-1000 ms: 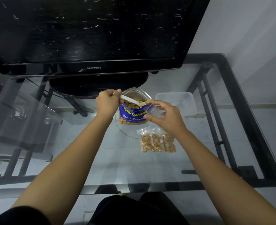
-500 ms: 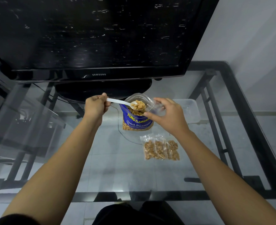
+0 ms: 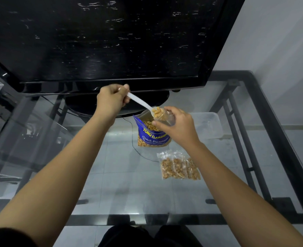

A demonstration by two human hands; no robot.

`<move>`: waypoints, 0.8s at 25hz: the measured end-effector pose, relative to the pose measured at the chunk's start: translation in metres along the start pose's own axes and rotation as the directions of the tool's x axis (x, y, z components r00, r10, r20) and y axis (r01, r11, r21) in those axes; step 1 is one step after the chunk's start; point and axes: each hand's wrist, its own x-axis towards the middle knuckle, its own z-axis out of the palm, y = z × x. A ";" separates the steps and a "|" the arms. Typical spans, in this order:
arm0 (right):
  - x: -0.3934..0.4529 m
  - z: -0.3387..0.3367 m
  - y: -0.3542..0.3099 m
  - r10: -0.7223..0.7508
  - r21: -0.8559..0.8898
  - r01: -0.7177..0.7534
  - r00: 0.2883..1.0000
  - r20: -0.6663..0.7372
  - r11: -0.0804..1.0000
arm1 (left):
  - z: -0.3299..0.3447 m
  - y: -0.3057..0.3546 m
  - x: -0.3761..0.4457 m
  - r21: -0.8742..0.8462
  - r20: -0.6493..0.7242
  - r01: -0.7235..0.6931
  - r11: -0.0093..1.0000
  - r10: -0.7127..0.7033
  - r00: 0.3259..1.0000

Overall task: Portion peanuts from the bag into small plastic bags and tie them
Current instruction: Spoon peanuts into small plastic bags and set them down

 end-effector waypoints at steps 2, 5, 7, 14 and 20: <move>-0.003 0.004 -0.002 0.011 0.047 -0.010 1.000 -0.014 0.999 | 0.007 0.019 -0.011 0.143 0.057 -0.206 0.968 0.199 0.978; -0.007 0.010 -0.003 0.029 0.124 -0.025 0.999 -0.034 0.992 | 0.013 0.041 -0.028 0.307 0.140 -0.449 0.839 0.427 0.893; -0.009 0.014 -0.004 0.031 0.169 -0.020 0.997 -0.065 0.985 | 0.015 0.051 -0.038 0.339 0.177 -0.563 0.754 0.536 0.825; -0.010 0.007 0.003 0.182 0.296 -0.130 0.971 -0.154 0.946 | -0.004 0.033 -0.020 0.241 -0.222 -0.387 0.890 0.438 0.871; -0.014 0.002 0.018 0.192 0.249 -0.178 0.981 -0.031 0.952 | 0.032 -0.041 -0.033 0.496 0.333 -0.592 0.635 0.490 0.805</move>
